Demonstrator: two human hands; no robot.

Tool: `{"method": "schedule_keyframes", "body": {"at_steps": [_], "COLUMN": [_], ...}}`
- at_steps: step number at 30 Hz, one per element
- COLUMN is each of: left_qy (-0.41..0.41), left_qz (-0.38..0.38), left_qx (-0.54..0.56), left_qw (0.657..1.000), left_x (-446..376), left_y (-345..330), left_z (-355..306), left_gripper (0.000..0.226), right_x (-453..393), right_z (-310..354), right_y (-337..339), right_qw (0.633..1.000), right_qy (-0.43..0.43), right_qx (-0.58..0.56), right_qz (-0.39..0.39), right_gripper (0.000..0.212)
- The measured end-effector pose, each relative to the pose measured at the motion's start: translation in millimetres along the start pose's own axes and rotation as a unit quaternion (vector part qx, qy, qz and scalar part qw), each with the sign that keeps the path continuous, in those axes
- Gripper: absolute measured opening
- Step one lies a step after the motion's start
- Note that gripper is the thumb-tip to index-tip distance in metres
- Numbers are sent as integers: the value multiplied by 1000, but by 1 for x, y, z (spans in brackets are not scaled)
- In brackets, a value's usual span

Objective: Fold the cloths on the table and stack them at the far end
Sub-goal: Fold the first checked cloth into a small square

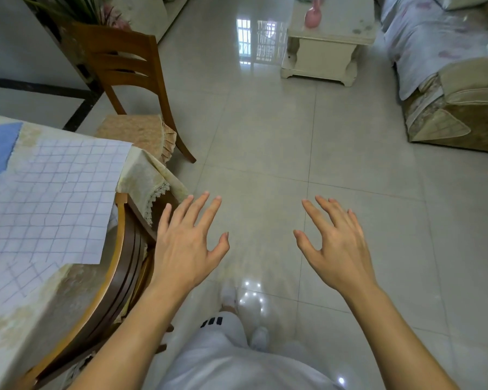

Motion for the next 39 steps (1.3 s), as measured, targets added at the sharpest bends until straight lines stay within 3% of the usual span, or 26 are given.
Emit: {"method": "schedule_keyframes", "body": {"at_steps": [8,26,39], "left_qy": [-8,-11,32], "left_qz": [6,-36,12], "left_qx": [-11,29,16], "left_qw": [1000,999,999], "left_x": [-79,-329,-426], "left_y": [-13,22,1], "left_z": [18,119,150], "left_gripper": [66,65,67], "right_x": [-72,-342,-458], "right_z": [-5,54,49], "right_y": [-9,-17,-35], "right_qw": [1000,999,998], "right_qy": [-4,1,25], "right_qx": [18,42,31], "right_qz": [18,27,50], "right_gripper": [62,66,66]}}
Point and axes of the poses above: each hand's wrist, its own x-axis away from the middle knuckle, its own y-axis out of the back of the hand, z = x × y, the point moved 9 cm from there along -x, towards the middle knuckle, and after that the axes turned 8 degrees about z, right-handed, at the moved point
